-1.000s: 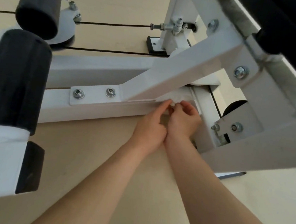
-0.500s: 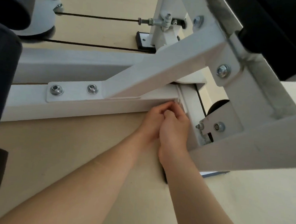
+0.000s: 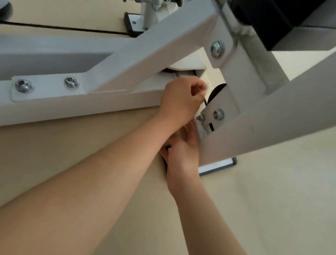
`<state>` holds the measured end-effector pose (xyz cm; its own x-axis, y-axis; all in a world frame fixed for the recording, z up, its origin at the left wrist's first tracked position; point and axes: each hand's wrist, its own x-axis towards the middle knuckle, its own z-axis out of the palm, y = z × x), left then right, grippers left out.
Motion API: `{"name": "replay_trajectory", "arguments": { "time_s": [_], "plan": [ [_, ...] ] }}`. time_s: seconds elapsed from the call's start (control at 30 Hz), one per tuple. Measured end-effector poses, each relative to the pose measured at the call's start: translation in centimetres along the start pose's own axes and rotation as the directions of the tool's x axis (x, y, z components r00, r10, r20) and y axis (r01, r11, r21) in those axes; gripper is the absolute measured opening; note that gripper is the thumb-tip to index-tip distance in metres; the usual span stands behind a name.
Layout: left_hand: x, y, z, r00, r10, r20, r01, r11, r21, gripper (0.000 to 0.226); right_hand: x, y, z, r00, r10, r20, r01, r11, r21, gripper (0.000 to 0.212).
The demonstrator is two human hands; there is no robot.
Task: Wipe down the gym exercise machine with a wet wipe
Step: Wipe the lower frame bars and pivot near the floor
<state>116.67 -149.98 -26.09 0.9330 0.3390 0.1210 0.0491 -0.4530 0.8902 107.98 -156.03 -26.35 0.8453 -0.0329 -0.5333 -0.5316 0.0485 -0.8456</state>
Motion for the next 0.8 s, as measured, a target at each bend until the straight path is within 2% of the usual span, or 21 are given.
{"name": "replay_trajectory", "arguments": {
  "time_s": [0.1,0.2,0.3,0.4,0.5,0.57,0.7,0.8],
  "plan": [
    [0.2,0.3,0.3,0.99,0.098,0.104,-0.111,0.985,0.13,0.016,-0.7,0.7,-1.0,0.994,0.059,0.097,-0.057,0.998,-0.022,0.075],
    [-0.6,-1.2,0.0,0.978,0.123,0.166,-0.151,0.974,0.168,0.028,-1.4,1.3,-2.2,0.985,0.094,0.142,-0.079,0.991,-0.108,0.059],
    [-2.2,-1.3,1.0,0.997,-0.006,0.081,0.005,1.0,0.011,0.035,-2.1,1.5,-3.0,0.981,0.086,0.174,-0.06,0.987,-0.147,0.043],
    [-3.1,-1.4,1.3,0.993,-0.114,0.015,0.115,0.976,-0.187,0.027,-2.7,1.5,-4.1,0.987,0.087,0.133,-0.058,0.977,-0.206,0.034],
    [-2.9,-1.1,0.7,0.99,-0.092,0.104,0.108,0.982,-0.154,0.017,-2.9,0.7,-5.3,0.993,0.094,0.073,-0.078,0.977,-0.2,0.028],
    [-3.1,-1.1,0.2,0.991,-0.086,0.104,0.1,0.985,-0.141,0.017,-2.9,0.3,-5.7,0.991,0.113,0.077,-0.097,0.979,-0.181,0.026],
    [-6.4,-0.9,0.9,0.979,-0.202,0.018,0.202,0.961,-0.19,0.02,-3.1,0.5,-6.0,0.99,0.094,0.103,-0.072,0.977,-0.2,0.029],
    [-8.4,-0.5,1.4,0.948,-0.31,0.07,0.318,0.914,-0.251,0.02,-3.2,0.6,-6.2,0.993,0.068,0.093,-0.048,0.978,-0.202,0.032]
  ]
}}
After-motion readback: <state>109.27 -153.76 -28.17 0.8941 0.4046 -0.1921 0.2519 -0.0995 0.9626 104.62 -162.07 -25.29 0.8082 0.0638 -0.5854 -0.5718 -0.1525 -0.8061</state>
